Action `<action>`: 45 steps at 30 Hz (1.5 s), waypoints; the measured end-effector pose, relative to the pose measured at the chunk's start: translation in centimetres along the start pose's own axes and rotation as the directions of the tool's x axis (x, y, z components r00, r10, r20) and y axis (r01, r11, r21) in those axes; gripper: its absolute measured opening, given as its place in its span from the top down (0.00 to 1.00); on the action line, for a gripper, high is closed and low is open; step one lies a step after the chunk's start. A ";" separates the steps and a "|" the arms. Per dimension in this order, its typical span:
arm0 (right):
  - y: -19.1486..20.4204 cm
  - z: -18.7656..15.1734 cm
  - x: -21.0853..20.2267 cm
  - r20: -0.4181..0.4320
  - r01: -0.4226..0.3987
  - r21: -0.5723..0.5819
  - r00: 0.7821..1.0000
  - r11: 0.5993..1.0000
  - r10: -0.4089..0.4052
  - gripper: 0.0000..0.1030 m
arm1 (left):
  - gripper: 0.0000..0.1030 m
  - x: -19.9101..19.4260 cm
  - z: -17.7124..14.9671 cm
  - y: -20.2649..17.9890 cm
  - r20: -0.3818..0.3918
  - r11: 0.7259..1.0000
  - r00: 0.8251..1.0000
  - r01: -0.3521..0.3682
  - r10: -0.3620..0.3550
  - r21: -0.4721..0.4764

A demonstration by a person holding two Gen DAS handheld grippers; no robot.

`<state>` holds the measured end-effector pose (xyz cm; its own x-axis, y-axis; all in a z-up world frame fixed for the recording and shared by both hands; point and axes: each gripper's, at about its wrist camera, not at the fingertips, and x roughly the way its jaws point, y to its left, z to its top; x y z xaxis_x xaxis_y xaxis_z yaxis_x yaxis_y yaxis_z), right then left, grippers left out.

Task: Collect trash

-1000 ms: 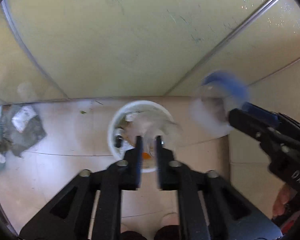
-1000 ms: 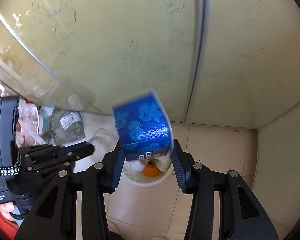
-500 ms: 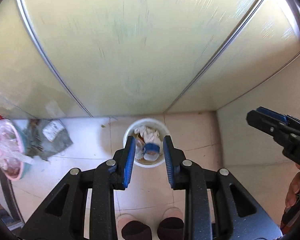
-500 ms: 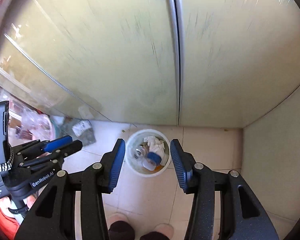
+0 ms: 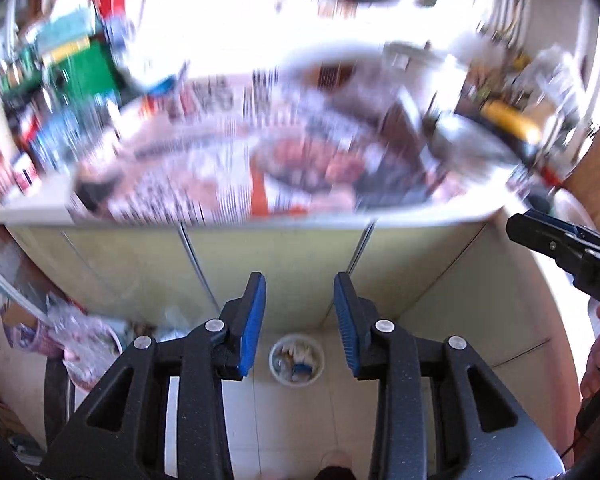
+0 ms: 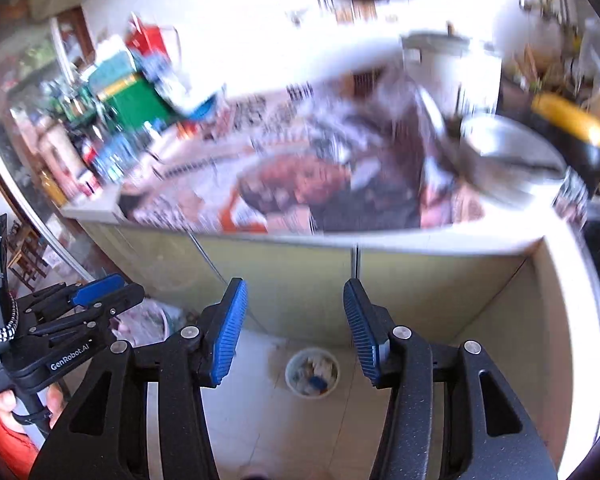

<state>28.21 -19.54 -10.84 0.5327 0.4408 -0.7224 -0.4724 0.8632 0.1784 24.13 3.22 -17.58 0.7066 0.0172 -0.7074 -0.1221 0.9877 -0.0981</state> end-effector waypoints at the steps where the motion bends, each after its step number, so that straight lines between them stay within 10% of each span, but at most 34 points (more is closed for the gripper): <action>1: 0.4 0.5 -1.8 0.035 0.001 -0.009 0.999 1.000 0.000 0.54 | 0.67 -2.4 0.7 -0.2 0.036 1.000 0.999 0.004 -0.005 0.007; 16: 12.7 -1.9 -17.8 0.377 0.047 -0.043 0.926 0.998 -0.027 0.32 | 0.22 -25.9 -0.8 0.0 0.362 0.995 0.928 0.057 -0.083 0.082; 20: 14.1 -2.9 -19.6 0.419 0.083 -0.051 0.906 0.995 -0.054 0.06 | 0.05 -29.2 -2.3 0.5 0.401 0.995 0.911 0.071 -0.094 0.071; 45: 15.7 -6.1 -21.1 0.395 0.101 -0.045 0.915 0.994 -0.075 0.00 | 0.01 -30.9 -5.0 0.4 0.390 0.994 0.915 0.086 -0.108 0.072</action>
<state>5.28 -16.83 3.14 0.8008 0.4357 -0.4108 -0.4472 0.8914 0.0737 -1.20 2.34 0.75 0.9310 -0.0301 -0.3637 -0.0101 0.9941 -0.1082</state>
